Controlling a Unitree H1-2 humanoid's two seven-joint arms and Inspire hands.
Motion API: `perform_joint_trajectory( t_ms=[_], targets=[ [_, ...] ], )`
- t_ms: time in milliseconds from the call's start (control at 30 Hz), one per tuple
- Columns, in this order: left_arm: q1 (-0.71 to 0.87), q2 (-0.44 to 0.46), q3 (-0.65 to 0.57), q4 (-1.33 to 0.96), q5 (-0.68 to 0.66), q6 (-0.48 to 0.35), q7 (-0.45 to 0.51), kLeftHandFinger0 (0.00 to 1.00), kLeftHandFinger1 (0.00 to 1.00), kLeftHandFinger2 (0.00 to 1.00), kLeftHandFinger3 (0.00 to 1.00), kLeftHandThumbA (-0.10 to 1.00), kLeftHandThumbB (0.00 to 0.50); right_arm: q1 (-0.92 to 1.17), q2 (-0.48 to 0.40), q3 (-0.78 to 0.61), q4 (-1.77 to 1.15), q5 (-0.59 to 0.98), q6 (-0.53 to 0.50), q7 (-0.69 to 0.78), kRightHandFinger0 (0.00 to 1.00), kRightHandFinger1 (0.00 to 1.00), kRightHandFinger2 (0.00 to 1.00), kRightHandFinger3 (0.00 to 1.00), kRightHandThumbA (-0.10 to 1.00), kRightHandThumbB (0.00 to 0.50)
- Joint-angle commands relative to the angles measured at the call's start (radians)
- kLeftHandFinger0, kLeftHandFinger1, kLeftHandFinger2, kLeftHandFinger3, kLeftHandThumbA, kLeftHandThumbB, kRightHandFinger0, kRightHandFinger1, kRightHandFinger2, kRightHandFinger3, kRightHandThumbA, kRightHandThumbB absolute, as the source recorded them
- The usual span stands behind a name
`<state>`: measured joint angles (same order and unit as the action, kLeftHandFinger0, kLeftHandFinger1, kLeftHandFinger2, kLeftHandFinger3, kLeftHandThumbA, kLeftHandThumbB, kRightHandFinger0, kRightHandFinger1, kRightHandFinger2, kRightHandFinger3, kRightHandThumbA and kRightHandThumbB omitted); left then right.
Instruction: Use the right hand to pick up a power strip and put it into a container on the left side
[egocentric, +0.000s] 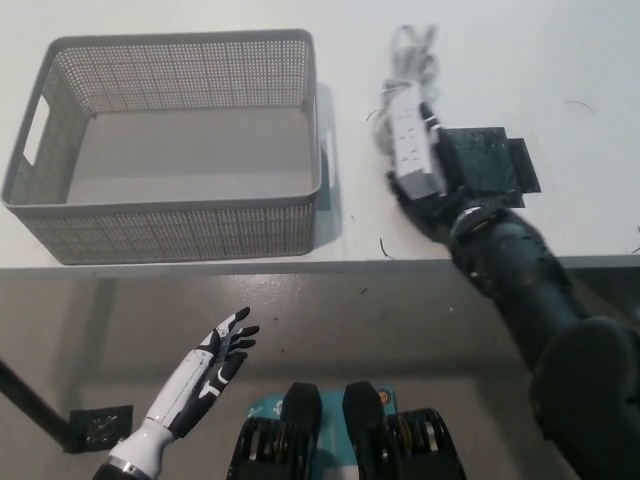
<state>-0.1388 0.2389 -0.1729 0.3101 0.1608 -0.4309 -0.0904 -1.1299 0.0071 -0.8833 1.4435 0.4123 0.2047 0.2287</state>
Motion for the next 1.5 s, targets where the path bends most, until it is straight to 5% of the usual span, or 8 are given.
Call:
perform_joint_trajectory(
  t_ms=[0, 67, 133, 233, 333, 700, 1100, 1467],
  targets=[
    [-0.024, 0.028, -0.016, -0.021, 0.013, -0.039, 0.016, 0.82, 0.83, 0.86, 1.00, 1.00, 0.149, -0.090, 0.026, 0.019, -0.061, 0.097, 0.066, 0.149, 0.00, 0.04, 0.61, 0.89, -0.10, 0.152],
    [-0.025, 0.030, -0.019, -0.018, 0.014, -0.039, 0.016, 0.82, 0.83, 0.86, 1.00, 1.00, 0.150, -0.107, 0.031, 0.038, -0.085, 0.102, 0.085, 0.174, 0.00, 0.03, 0.60, 1.00, -0.10, 0.135],
    [-0.026, 0.033, -0.022, -0.017, 0.005, -0.039, 0.015, 0.82, 0.83, 0.85, 1.00, 1.00, 0.145, -0.120, 0.044, 0.067, -0.123, 0.101, 0.084, 0.183, 0.00, 0.06, 0.60, 0.86, -0.10, 0.229],
    [-0.026, 0.037, -0.026, -0.016, 0.010, -0.039, 0.021, 0.82, 0.82, 0.84, 1.00, 1.00, 0.150, -0.138, 0.060, 0.104, -0.205, 0.124, 0.138, 0.208, 0.00, 0.07, 0.61, 0.98, -0.10, 0.126],
    [-0.028, 0.038, -0.032, -0.013, 0.004, -0.039, 0.019, 0.82, 0.82, 0.83, 1.00, 1.00, 0.153, -0.132, 0.091, 0.147, -0.349, 0.154, 0.192, 0.203, 0.00, 0.22, 0.67, 1.00, -0.10, 0.125],
    [-0.017, 0.045, -0.040, -0.016, 0.016, -0.039, 0.023, 0.81, 0.81, 0.83, 1.00, 1.00, 0.153, -0.064, 0.142, 0.320, -0.796, 0.303, 0.265, 0.207, 0.00, 0.27, 0.75, 0.95, -0.10, 0.132],
    [-0.018, 0.040, -0.049, -0.010, 0.006, -0.039, 0.024, 0.82, 0.83, 0.88, 1.00, 1.00, 0.166, -0.149, 0.134, 0.541, -0.715, 0.283, 0.265, 0.146, 0.00, 0.30, 0.78, 0.91, -0.10, 0.136],
    [-0.032, 0.032, -0.049, -0.008, 0.000, -0.039, -0.001, 0.87, 0.86, 0.89, 1.00, 1.00, 0.176, -0.358, 0.153, 0.767, -0.175, -0.008, -0.007, 0.034, 0.00, 0.40, 0.78, 0.97, -0.10, 0.131]
  ],
)
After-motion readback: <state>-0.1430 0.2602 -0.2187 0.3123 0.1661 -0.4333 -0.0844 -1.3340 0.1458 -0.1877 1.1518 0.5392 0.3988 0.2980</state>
